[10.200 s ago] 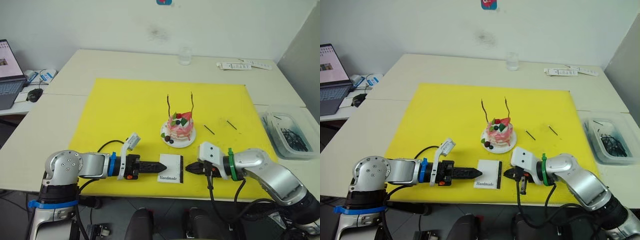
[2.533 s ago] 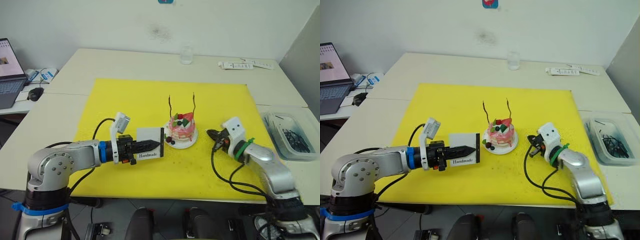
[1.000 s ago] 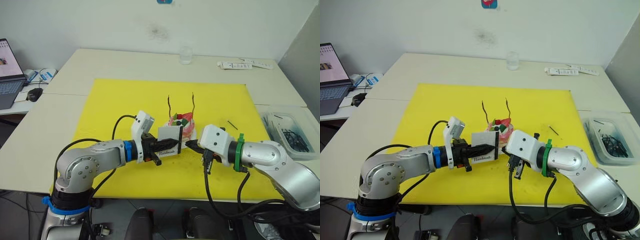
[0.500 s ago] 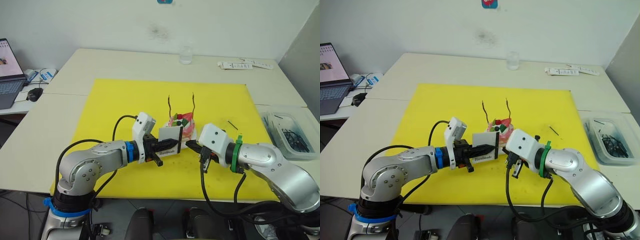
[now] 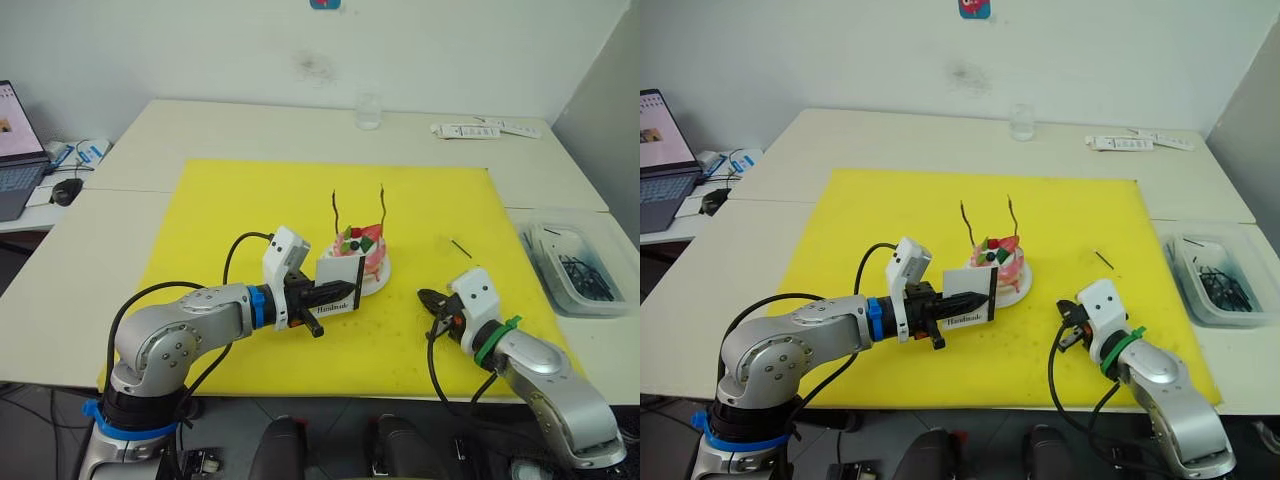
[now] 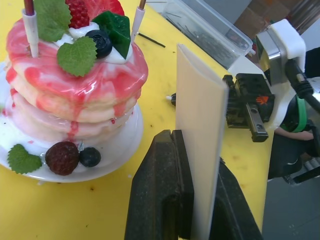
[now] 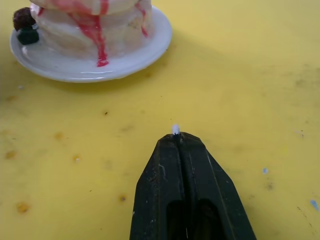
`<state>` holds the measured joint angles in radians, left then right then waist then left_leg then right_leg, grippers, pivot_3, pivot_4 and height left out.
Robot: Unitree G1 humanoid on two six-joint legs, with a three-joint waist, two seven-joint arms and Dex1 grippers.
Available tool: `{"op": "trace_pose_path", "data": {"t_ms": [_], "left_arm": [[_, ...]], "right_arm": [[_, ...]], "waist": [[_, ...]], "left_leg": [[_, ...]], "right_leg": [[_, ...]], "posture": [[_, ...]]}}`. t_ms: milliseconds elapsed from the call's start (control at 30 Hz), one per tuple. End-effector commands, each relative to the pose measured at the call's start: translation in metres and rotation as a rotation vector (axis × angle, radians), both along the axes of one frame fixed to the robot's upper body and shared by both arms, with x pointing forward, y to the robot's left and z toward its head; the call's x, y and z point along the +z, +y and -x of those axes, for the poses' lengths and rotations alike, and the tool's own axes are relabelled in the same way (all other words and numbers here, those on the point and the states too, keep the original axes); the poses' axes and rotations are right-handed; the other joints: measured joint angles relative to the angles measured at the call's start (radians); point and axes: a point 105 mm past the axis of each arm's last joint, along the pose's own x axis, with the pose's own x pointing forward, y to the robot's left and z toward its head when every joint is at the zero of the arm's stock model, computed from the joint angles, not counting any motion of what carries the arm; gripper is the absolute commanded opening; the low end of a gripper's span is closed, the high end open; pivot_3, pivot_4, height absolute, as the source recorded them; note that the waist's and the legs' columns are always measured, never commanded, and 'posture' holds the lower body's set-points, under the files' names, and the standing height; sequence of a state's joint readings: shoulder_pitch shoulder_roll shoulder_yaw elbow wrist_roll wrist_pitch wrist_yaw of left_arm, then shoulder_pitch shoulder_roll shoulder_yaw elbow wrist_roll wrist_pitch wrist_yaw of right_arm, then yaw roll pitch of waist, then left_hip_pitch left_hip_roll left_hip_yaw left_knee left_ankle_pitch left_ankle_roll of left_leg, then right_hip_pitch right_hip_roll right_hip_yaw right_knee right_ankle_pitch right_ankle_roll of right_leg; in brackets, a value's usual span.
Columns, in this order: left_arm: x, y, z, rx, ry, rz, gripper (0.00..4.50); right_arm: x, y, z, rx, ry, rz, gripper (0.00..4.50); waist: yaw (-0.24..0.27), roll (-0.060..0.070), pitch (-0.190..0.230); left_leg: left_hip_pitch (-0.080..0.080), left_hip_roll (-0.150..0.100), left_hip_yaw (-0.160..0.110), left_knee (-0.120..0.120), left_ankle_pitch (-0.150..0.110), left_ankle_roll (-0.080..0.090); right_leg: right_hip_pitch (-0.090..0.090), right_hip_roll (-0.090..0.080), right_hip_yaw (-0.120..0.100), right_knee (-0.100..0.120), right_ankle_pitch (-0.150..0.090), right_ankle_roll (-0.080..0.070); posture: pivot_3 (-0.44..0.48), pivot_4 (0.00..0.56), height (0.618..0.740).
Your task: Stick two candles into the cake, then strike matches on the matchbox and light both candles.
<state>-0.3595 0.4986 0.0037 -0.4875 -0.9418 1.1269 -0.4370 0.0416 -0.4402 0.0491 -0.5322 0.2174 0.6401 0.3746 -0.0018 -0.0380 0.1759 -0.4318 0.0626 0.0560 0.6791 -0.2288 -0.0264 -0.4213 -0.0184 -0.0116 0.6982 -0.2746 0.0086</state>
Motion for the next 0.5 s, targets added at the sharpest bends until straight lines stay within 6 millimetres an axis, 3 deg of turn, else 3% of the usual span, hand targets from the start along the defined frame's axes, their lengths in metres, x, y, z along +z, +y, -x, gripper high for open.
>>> {"op": "trace_pose_path", "data": {"t_ms": [33,133,267,500], "left_arm": [[0.010,-0.004,0.005,-0.033,-0.053,0.006,0.00],[0.010,-0.004,0.006,-0.034,-0.054,0.003,0.00],[0.010,-0.004,0.006,-0.034,-0.053,0.002,0.00],[0.010,-0.004,0.005,-0.035,-0.053,0.004,0.00]], "right_arm": [[0.000,-0.005,0.000,-0.034,-0.029,-0.016,0.01],[-0.004,-0.005,0.004,-0.028,-0.018,-0.022,0.63],[-0.008,-0.002,0.006,-0.009,-0.036,-0.008,1.93],[-0.013,-0.007,0.003,-0.035,-0.098,-0.008,1.93]], "waist": [[0.000,0.000,0.000],[0.001,0.000,0.000],[0.001,0.000,0.000],[0.000,0.000,0.000]], "left_leg": [[0.000,0.000,0.000,0.000,0.000,0.000],[-0.001,0.000,0.001,0.000,0.000,0.000],[0.000,0.000,0.000,0.000,0.000,0.000],[0.000,0.000,0.000,0.000,0.000,0.000]], "right_leg": [[0.000,0.000,0.000,0.000,0.000,0.000],[0.000,0.000,0.001,-0.001,-0.001,0.001],[0.000,-0.001,0.000,-0.001,0.000,0.001],[0.000,0.000,0.000,0.000,0.000,0.001]], "posture": [[0.000,0.150,0.684],[0.000,0.150,0.684],[0.000,0.150,0.684],[0.000,0.150,0.684]]}}
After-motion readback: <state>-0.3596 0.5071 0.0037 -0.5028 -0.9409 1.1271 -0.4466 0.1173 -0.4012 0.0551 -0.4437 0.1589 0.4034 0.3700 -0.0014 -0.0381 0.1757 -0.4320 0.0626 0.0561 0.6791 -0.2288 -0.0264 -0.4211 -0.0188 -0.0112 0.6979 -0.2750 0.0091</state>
